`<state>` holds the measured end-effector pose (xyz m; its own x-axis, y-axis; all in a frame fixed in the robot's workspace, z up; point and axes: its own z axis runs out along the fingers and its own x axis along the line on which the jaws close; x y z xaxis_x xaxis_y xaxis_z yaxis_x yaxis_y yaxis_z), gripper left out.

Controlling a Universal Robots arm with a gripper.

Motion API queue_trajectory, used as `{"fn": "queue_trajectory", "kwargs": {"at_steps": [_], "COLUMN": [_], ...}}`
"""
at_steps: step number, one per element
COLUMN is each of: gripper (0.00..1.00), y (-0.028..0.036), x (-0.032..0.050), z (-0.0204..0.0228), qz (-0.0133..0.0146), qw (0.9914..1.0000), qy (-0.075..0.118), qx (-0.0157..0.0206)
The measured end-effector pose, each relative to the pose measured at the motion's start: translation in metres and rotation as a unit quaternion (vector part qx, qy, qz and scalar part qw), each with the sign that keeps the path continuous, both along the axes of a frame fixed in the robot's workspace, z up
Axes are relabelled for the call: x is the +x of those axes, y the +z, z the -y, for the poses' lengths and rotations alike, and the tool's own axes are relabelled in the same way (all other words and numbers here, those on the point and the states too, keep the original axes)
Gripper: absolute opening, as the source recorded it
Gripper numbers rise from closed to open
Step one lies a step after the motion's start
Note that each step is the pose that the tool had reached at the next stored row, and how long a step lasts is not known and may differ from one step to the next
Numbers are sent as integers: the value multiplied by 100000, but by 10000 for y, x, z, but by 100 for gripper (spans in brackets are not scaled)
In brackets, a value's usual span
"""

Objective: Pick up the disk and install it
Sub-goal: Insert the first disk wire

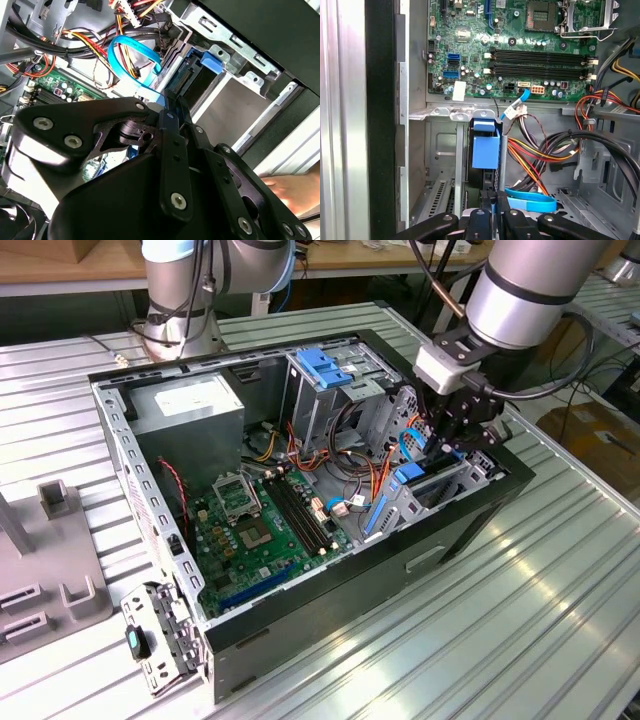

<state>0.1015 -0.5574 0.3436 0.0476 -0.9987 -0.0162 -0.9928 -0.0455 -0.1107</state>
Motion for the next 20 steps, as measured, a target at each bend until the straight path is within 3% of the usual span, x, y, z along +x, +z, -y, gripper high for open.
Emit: {"fn": "queue_trajectory", "kwargs": {"at_steps": [10, 20], "gripper": [16, 17], "y": [-48, -56], "x": [0, 0], "z": [0, 0], "qz": [0, 6], "qw": [100000, 100000], "qy": [-2, 2], "qx": [-9, 51]}}
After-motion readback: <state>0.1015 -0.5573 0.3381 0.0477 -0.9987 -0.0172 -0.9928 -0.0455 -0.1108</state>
